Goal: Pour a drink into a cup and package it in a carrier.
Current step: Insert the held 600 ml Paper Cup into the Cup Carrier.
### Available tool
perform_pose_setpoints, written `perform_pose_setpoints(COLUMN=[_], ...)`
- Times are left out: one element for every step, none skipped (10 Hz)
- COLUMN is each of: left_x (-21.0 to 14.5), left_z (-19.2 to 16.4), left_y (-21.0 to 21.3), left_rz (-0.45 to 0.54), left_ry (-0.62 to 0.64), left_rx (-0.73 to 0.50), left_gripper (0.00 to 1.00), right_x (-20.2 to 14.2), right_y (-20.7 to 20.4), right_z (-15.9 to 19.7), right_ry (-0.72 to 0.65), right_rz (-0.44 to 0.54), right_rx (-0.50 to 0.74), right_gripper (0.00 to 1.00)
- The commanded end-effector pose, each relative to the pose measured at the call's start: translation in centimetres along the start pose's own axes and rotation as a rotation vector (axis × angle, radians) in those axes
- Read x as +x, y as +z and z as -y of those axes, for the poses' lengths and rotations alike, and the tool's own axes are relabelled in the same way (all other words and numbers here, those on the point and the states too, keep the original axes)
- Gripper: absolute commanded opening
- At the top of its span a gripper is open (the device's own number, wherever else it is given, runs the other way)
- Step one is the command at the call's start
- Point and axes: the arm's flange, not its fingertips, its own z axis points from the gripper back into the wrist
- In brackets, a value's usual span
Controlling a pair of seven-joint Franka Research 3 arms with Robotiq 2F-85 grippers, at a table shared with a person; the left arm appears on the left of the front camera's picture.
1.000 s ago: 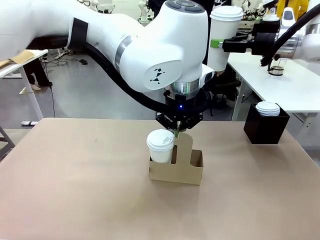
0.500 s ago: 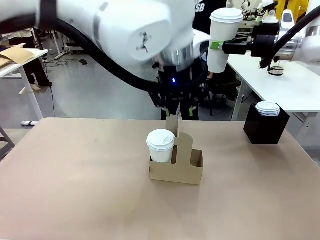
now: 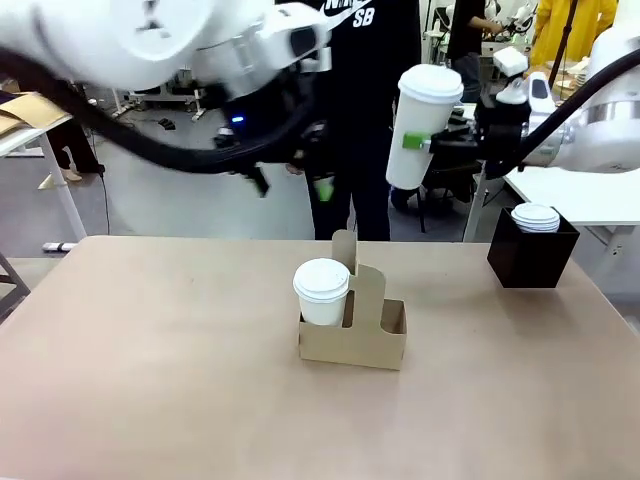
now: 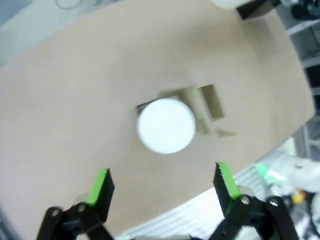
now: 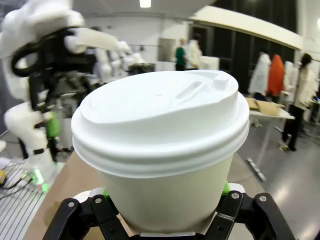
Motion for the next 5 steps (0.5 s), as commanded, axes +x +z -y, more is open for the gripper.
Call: perform_pose_setpoints(left_x=[-4.5,-5.8,-6.9,-7.7,-8.0], left_z=[-6.0,-8.4,-10.1,-10.9,-11.1], left_y=[-0.7,-0.8,-0.9,-1.2,-1.8], left_rz=[0.03,0.046,0.061,0.076,0.087], left_ry=[-0.098,-0.125,-0.16,-0.199,-0.21], left_rx=[-0.068,-0.071,-0.058,-0.034,0.026], left_gripper=[1.0,1.0,1.0,1.0,1.0], right_x=[-1.1,-1.9,-2.6,-3.0,-3.1], right_y=[-1.7,-2.4,-2.6,-2.5,-2.3], right_z=[-2.9,-4.2,-5.2,-5.5,-5.3], right_ry=[0.061,0.044,0.027,0.008,-0.031], right_rz=[-0.009,-0.022,-0.035,-0.039,-0.03], right_rx=[0.132,0.2,0.235,0.24,0.266], right_gripper=[0.8,0.8,0.8,0.8,0.8])
